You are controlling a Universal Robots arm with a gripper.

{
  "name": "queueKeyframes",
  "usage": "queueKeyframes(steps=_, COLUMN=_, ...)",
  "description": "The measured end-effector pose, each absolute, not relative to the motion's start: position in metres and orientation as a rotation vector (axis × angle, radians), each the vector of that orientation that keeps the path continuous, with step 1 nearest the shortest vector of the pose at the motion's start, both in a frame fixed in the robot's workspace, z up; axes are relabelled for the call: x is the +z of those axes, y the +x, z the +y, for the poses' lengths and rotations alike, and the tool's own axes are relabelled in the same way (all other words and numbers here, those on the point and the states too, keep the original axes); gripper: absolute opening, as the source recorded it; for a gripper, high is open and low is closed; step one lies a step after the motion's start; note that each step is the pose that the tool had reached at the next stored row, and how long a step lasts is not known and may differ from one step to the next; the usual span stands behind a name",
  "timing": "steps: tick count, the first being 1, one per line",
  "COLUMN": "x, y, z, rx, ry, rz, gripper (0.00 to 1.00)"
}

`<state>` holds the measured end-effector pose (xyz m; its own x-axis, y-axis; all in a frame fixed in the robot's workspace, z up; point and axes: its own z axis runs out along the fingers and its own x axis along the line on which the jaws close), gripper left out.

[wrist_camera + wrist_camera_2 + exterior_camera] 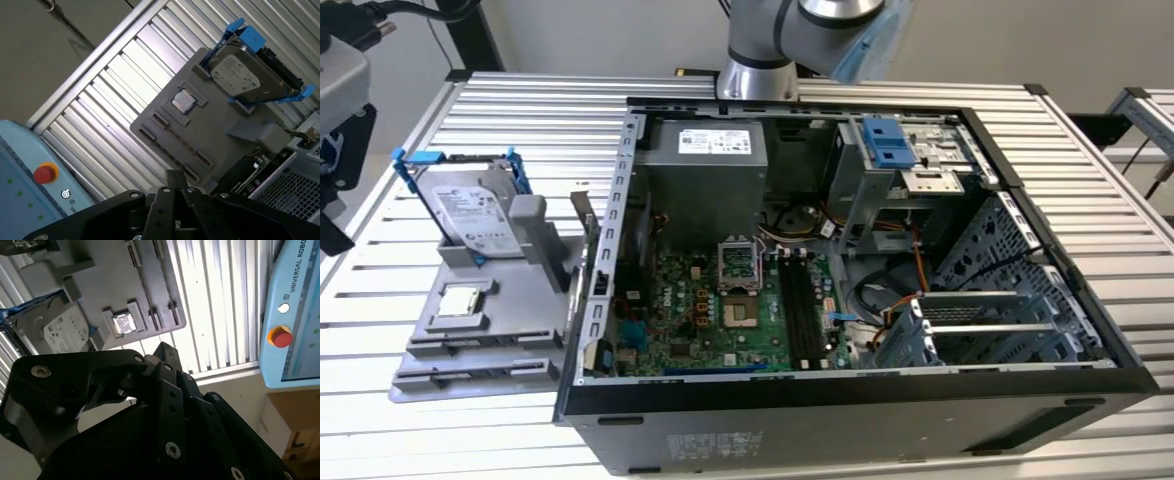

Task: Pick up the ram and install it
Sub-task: 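Pick up the ram and move it above insertion slot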

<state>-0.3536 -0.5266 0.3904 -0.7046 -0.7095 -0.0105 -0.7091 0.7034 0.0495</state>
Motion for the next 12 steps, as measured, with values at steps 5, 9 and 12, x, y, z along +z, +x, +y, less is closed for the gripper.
queueKeyframes(steps=5, x=0.3904, y=-0.3536, z=-0.5266, rx=-0.077, ry=1.333, rz=-2.831, gripper=0.0)
queueKeyframes(steps=9, x=0.3903, y=-0.3536, z=-0.5266, rx=-0.077, ry=1.433, rz=-2.78, gripper=0.0)
queueKeyframes(steps=12, x=0.3904, y=-0.3536, z=-0.5266, rx=-0.076, ry=1.507, rz=-2.739, gripper=0.0)
